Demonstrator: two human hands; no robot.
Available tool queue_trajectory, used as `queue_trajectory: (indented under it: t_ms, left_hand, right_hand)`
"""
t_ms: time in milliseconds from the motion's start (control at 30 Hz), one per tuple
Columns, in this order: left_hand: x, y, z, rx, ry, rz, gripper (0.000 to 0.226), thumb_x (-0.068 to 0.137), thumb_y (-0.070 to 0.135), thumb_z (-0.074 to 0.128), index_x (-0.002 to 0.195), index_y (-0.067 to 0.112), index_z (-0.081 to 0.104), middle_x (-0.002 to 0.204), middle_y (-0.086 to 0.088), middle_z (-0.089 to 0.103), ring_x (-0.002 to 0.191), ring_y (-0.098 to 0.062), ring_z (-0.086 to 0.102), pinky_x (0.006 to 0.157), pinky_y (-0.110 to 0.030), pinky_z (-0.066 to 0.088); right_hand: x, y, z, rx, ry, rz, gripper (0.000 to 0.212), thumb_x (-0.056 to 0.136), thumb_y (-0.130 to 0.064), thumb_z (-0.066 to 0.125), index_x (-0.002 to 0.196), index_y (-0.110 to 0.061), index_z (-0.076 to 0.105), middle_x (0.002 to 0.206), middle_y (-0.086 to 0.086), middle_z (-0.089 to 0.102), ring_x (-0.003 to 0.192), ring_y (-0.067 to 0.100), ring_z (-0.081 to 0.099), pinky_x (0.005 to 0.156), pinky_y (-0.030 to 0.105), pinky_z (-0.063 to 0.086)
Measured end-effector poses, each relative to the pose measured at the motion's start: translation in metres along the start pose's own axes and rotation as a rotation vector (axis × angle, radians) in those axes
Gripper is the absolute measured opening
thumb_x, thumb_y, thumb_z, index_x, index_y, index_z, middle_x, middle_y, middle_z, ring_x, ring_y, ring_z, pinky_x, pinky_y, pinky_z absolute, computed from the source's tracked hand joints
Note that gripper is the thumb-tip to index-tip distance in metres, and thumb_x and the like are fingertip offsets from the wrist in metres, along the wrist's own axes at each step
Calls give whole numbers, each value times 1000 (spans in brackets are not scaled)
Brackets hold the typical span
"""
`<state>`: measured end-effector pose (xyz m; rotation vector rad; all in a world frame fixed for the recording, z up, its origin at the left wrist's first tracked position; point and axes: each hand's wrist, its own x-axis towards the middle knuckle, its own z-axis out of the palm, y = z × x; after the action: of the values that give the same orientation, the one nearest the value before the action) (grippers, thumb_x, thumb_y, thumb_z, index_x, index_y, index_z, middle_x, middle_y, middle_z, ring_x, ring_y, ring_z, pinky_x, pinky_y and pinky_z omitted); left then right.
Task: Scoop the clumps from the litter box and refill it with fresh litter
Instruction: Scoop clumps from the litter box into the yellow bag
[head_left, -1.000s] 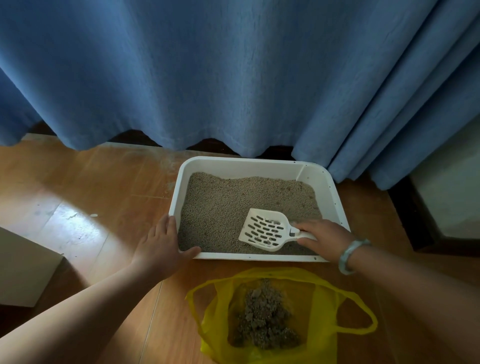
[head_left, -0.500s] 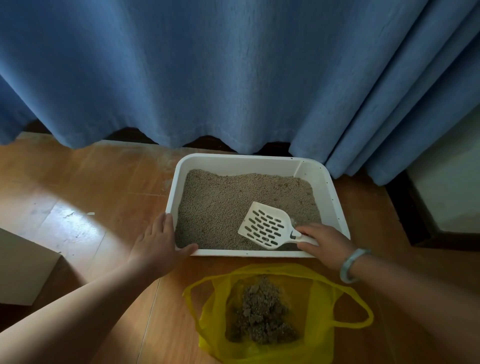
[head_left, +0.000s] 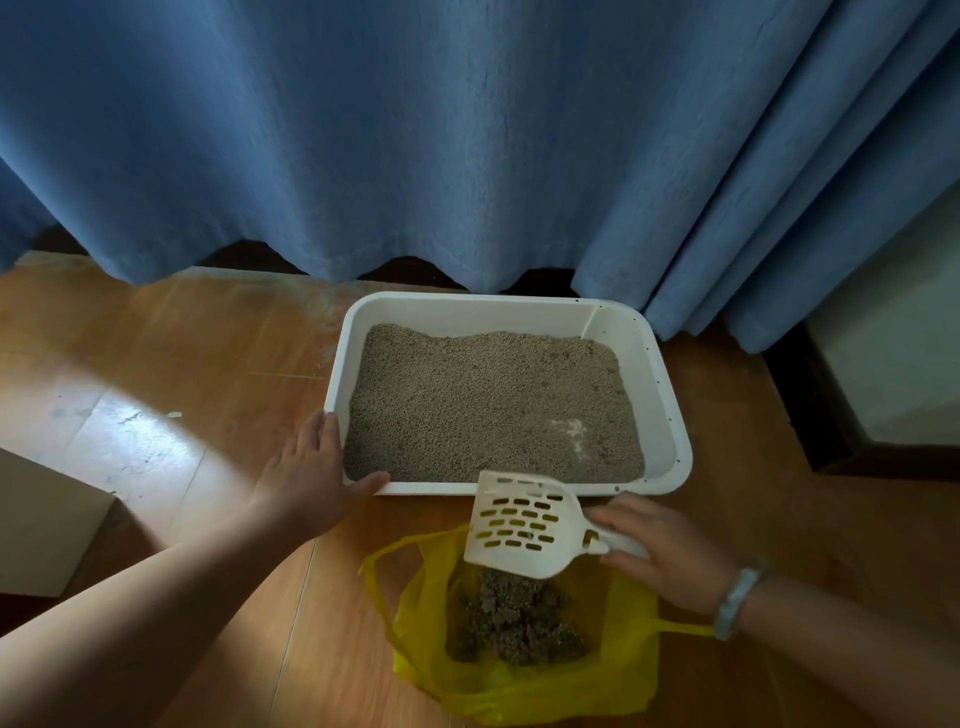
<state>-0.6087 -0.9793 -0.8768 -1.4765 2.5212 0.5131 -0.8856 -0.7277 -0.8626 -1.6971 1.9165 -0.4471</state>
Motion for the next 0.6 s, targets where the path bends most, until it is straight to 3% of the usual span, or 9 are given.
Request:
queue_trajectory:
  t_ms: [100, 167, 233, 500, 600]
  left_hand:
    - [0, 0, 0, 5, -8, -2, 103, 80, 71, 46, 150, 10, 0, 159, -7, -2, 145, -28, 8, 116, -44, 20]
    - [0, 0, -1, 7, -10, -3, 103, 81, 71, 45, 150, 10, 0, 159, -8, -2, 145, -29, 8, 116, -44, 20]
    - [0, 1, -1, 3, -13, -3, 103, 81, 70, 46, 150, 10, 0, 159, -8, -3, 145, -30, 9, 116, -45, 20]
    - [0, 1, 0, 0, 0, -8, 102, 80, 69, 47, 150, 10, 2, 159, -7, 0, 144, -29, 10, 115, -45, 21]
    - [0, 1, 0, 8, -1, -10, 101, 80, 69, 48, 150, 11, 2, 159, -7, 0, 144, -30, 11, 114, -46, 22]
  right_hand:
    - [-7, 1, 8, -63, -51, -7, 37, 80, -46, 49, 112, -30, 57, 97, -16, 49, 86, 1, 52, 72, 31, 50]
    - [-6, 0, 10, -103, -105, 7, 43, 81, -50, 46, 112, -23, 59, 96, -20, 44, 89, 4, 53, 77, 32, 48]
    - [-4, -3, 10, -124, -189, 24, 34, 87, -43, 52, 114, -22, 56, 98, -20, 45, 93, 7, 54, 80, 29, 45]
    - [-7, -12, 11, 10, -323, 109, 23, 81, -38, 53, 104, -37, 51, 92, -13, 60, 78, 6, 56, 67, 30, 48]
    - [-12, -9, 11, -44, -321, 71, 38, 80, -30, 41, 115, -34, 55, 105, -12, 60, 92, 5, 53, 78, 27, 46]
